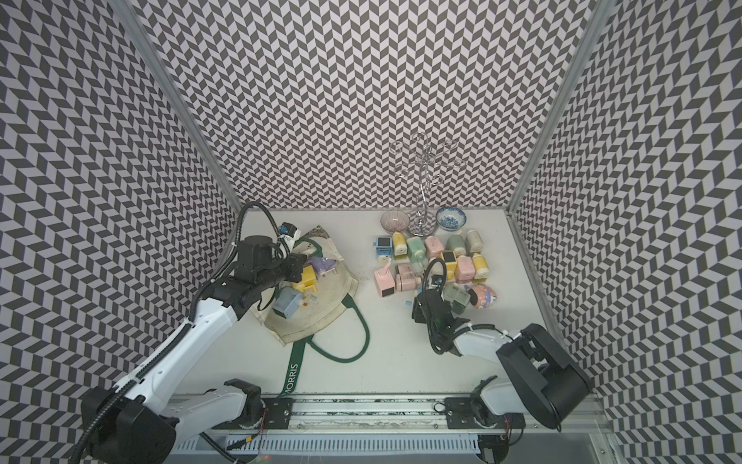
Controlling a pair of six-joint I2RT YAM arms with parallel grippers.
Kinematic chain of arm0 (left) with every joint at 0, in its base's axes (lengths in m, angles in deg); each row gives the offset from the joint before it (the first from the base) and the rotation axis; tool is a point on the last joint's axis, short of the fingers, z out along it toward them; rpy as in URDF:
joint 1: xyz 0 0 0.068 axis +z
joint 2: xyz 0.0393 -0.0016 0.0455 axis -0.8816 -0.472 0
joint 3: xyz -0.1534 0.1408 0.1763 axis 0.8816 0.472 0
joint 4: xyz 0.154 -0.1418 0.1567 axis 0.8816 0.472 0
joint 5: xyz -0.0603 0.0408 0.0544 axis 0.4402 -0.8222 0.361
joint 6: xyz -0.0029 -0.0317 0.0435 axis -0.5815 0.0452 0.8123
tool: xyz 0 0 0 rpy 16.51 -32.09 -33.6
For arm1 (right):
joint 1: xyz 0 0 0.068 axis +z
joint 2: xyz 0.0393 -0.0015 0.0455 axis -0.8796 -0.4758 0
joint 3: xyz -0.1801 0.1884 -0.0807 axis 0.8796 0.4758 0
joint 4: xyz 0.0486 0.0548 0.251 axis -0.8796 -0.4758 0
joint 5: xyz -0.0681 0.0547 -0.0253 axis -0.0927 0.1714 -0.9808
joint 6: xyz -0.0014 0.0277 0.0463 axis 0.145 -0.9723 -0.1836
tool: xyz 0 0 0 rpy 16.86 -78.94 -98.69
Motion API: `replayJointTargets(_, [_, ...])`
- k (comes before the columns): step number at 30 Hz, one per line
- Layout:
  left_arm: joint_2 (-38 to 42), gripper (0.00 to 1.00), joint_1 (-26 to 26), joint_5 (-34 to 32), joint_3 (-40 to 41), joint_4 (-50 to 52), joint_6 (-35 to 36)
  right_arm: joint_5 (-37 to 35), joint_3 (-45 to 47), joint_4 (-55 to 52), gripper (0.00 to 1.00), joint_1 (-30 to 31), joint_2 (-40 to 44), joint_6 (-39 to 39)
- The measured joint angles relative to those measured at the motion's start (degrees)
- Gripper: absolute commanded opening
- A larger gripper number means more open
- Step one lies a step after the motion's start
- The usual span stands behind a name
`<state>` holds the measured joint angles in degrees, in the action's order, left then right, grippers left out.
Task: Take out the pencil sharpeners from the tote bags
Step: Place the pencil sharpener at the center of the board, then pick up the pencil sharpener from the canvas bag.
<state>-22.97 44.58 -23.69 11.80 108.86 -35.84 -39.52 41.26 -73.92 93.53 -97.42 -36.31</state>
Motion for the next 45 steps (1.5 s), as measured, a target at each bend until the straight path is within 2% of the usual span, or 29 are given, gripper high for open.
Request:
replayJointTargets(3, [0.00, 0.00, -0.02, 0.00, 0.00, 0.00, 0.00, -0.31, -0.31, 0.50, 0.68, -1.16, -0.79, -1.07])
replayJointTargets(11, [0.00, 0.00, -0.02, 0.00, 0.00, 0.00, 0.00, -1.22, -0.63, -1.22, 0.93, -3.58, -1.09, -3.50])
replayJointTargets(18, [0.00, 0.00, -0.13, 0.00, 0.00, 0.00, 0.02, -1.03, -0.68, -3.78, 0.98, -3.89, -0.20, -3.13])
replayJointTargets(23, [0.00, 0.00, -0.28, 0.00, 0.00, 0.02, 0.02, -0.15, -0.92, -6.62, 0.96, -2.80, 7.21, -0.02])
replayJointTargets(27, [0.00, 0.00, -0.28, 0.00, 0.00, 0.02, 0.02, 0.55, -2.14, -6.27, 0.94, 1.51, 14.91, 4.92])
replayJointTargets(33, [0.00, 0.00, -0.28, -0.02, 0.00, 0.02, 0.00, 5.75, -4.52, 1.11, 0.92, 15.34, 16.37, 11.30])
replayJointTargets(37, [0.00, 0.00, -0.28, -0.02, 0.00, 0.02, 0.02, 10.84, -5.11, 9.38, 0.89, 22.86, 10.69, 12.35])
replayJointTargets(45, [0.00, 0.00, -0.28, -0.02, 0.00, 0.02, 0.02, 19.89, -18.25, 21.92, 0.89, 32.00, -14.51, 17.49])
